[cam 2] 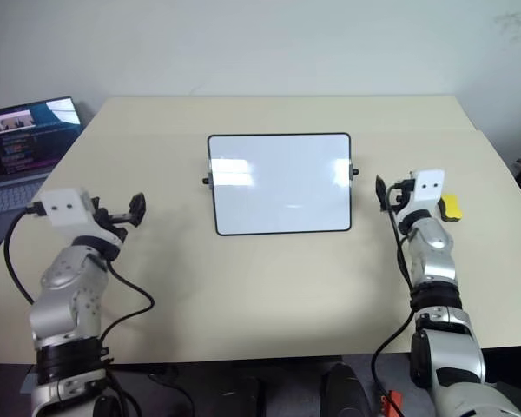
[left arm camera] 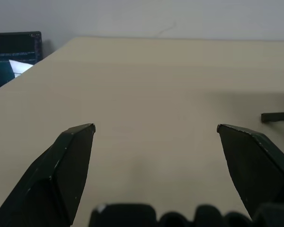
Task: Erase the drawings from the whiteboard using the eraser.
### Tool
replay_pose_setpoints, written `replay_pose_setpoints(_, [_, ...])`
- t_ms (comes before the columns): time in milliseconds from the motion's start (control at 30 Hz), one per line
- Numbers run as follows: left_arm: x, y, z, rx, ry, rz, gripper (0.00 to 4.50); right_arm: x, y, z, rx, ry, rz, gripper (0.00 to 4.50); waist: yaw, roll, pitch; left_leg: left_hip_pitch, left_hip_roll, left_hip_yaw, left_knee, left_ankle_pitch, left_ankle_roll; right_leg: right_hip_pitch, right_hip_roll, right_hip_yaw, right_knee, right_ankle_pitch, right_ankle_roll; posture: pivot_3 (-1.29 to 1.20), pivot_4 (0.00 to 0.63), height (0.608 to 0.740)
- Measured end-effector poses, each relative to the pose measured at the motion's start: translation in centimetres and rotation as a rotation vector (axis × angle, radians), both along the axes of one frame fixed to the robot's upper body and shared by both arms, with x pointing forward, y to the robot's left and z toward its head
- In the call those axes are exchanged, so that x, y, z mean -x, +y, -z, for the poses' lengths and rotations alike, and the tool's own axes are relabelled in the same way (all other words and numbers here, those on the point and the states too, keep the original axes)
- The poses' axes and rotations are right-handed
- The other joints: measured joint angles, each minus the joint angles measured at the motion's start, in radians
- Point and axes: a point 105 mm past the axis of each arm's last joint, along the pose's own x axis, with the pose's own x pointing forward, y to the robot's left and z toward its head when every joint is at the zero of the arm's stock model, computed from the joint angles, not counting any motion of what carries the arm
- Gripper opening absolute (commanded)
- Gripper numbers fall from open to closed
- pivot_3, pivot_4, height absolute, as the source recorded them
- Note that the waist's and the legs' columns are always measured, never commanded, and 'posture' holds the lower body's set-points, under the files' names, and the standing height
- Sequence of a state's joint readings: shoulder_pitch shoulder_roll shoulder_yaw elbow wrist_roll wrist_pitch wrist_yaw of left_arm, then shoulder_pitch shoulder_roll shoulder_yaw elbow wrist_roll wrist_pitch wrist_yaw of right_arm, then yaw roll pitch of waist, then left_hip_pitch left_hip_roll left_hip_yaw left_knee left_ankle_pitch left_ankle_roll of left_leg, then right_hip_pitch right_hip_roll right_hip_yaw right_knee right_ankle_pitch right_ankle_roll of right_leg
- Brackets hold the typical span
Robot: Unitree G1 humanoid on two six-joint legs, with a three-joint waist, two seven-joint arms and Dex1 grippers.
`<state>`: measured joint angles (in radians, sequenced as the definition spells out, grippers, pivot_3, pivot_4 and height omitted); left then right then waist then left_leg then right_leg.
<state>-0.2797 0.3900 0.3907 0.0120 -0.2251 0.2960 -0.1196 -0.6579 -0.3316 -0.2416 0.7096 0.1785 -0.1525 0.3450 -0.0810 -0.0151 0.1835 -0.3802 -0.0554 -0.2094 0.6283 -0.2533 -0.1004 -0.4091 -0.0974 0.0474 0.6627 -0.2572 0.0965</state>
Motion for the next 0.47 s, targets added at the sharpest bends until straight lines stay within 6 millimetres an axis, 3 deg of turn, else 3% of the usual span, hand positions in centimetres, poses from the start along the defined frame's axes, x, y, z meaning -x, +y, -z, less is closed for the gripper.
replay_pose_setpoints(133, [0.3, -0.9, 1.8, -0.004, 0.021, -0.011, 4.5, 0.3, -0.2, 0.9, -0.002, 0.021, 0.01, 4.48, 0.0, 0.0, 0.0, 0.0, 0.0, 0.0, 0.0, 0.0, 0.0, 0.0, 0.0, 0.0, 0.001, 0.0, 0.0, 0.0, 0.15, 0.74])
replay_pose_setpoints(467, [0.0, -2.3, 3.0, 0.008, 0.03, -0.012, 4.5, 0.3, 0.5, 0.6, -0.003, 0.008, -0.001, 4.48, 0.0, 0.0, 0.0, 0.001, 0.0, 0.0, 0.001, 0.0, 0.0, 0.001, 0.0, 0.0, 0.0, 0.001, 0.0, 0.0, 0.15, 0.74])
